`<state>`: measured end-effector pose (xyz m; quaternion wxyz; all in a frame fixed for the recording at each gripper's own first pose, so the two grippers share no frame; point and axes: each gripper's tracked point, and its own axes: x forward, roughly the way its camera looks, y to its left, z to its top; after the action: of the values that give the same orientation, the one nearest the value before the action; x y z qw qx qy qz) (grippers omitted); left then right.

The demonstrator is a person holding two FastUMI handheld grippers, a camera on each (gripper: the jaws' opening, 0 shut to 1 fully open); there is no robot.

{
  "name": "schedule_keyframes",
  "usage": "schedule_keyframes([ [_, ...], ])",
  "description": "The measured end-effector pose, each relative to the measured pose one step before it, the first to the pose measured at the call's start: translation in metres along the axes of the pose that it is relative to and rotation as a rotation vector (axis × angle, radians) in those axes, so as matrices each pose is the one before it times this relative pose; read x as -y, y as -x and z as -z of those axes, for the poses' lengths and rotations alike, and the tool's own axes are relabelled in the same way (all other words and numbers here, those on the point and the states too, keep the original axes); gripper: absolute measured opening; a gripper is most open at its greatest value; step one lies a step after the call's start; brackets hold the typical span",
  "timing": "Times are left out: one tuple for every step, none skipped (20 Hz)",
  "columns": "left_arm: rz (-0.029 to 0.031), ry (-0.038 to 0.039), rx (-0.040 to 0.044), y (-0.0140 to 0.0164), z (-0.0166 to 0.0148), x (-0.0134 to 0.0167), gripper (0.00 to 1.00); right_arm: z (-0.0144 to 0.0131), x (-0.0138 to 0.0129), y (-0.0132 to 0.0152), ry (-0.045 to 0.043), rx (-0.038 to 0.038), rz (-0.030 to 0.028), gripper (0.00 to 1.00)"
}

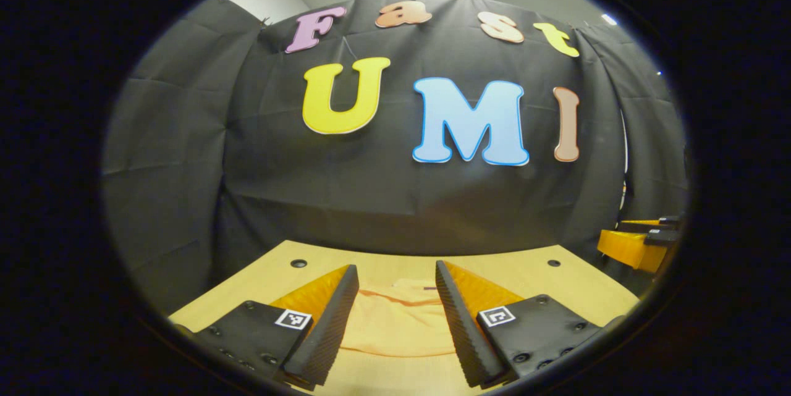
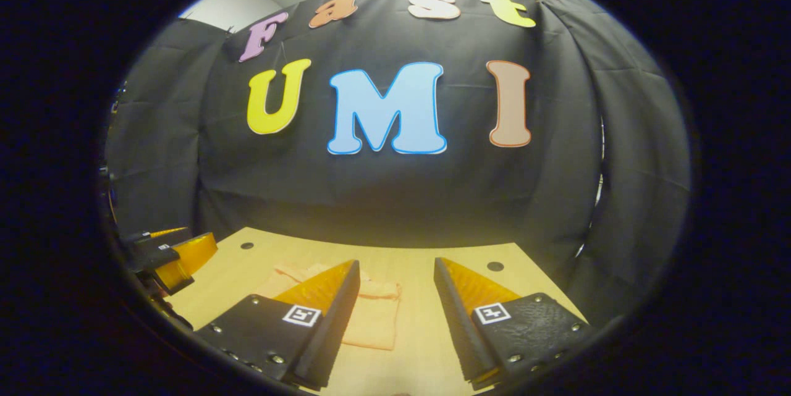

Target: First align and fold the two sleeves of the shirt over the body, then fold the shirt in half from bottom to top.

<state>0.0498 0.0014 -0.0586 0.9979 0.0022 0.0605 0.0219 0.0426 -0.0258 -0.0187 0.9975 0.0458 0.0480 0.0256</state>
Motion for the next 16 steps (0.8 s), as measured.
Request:
schedule_keyframes([
  [0.00696,0.00427,0.00869,0.00491,-0.00447,0.00153,0.83,-0.00286,-0.00082,0.00295,-0.00725,0.00618,-0.00194,0.78],
  [0.00317,0.00414,0.00677,0.00457,-0.00267,0.00178,0.83,-0.00335,-0.00035,0.00374,-0.00811,0.01053,0.00619,0.83],
  [0.0017,0.00357,0.00173,0.00434,-0.00196,-0.00032,0.83,-0.00588,-0.00034,0.00513,-0.00477,0.0133,0.00568,0.85],
  [0.00188,0.00216,0.00347,0.00301,-0.00104,-0.00107,0.83,-0.00446,-0.00288,0.00273,0.00029,0.01736,0.00153,0.9],
  [0.00103,-0.00015,0.00572,0.0028,-0.00292,-0.00147,0.84,-0.00567,-0.00109,0.00304,0.00734,0.01869,0.00228,0.89],
  [-0.00022,-0.00086,0.00343,0.00119,-0.00061,-0.00079,0.83,-0.00535,-0.00155,0.00345,0.01223,0.02125,0.00447,0.93],
  [0.00223,-0.00202,-0.00221,0.00184,0.00025,-0.00087,0.83,-0.00596,-0.00153,0.00307,0.01266,0.01559,0.00699,0.95],
  [0.00199,0.00134,-0.00056,0.00389,-0.00022,-0.00184,0.84,-0.00232,-0.00144,0.00312,0.01009,0.01042,0.00836,0.96],
  [0.0026,0.00375,-0.00034,0.00227,0.0003,-0.00202,0.84,-0.00429,-0.00319,0.00317,0.01041,0.01189,0.00062,0.96],
  [0.00249,0.00231,-0.00081,0.00023,0.00008,-0.00116,0.85,-0.00351,-0.00344,0.00165,0.00952,0.01327,0.00632,0.96],
  [-0.00115,-0.004,-0.00157,0.00051,-0.00002,-0.0029,0.88,-0.00315,-0.00286,0.00199,0.00492,0.00833,0.0033,0.96],
  [-0.00552,-0.00414,0.00394,0.00172,-0.0016,-0.00437,0.91,-0.00224,-0.00232,0.00357,0.00231,0.0064,0.00569,0.96],
  [0.00071,0.00024,0.00458,0.00019,-0.00117,-0.00274,0.92,-0.00141,-0.00255,0.00194,0.00199,0.00277,0.00357,0.96],
  [0.00082,0.00521,0.00306,0.0003,-0.00031,-0.00199,0.93,-0.00067,-0.0022,0.00162,0.00303,-0.00004,0.00371,0.96],
  [0.00518,0.00774,-0.00031,0.00036,-0.00034,-0.0014,0.95,0.00076,-0.00321,0.00136,0.00329,-0.00457,0.00161,0.96],
  [0.00527,0.00465,0.0007,0.00099,-0.00033,-0.00077,0.96,0.0001,-0.00145,0.00208,0.00201,-0.00498,0.00405,0.96],
])
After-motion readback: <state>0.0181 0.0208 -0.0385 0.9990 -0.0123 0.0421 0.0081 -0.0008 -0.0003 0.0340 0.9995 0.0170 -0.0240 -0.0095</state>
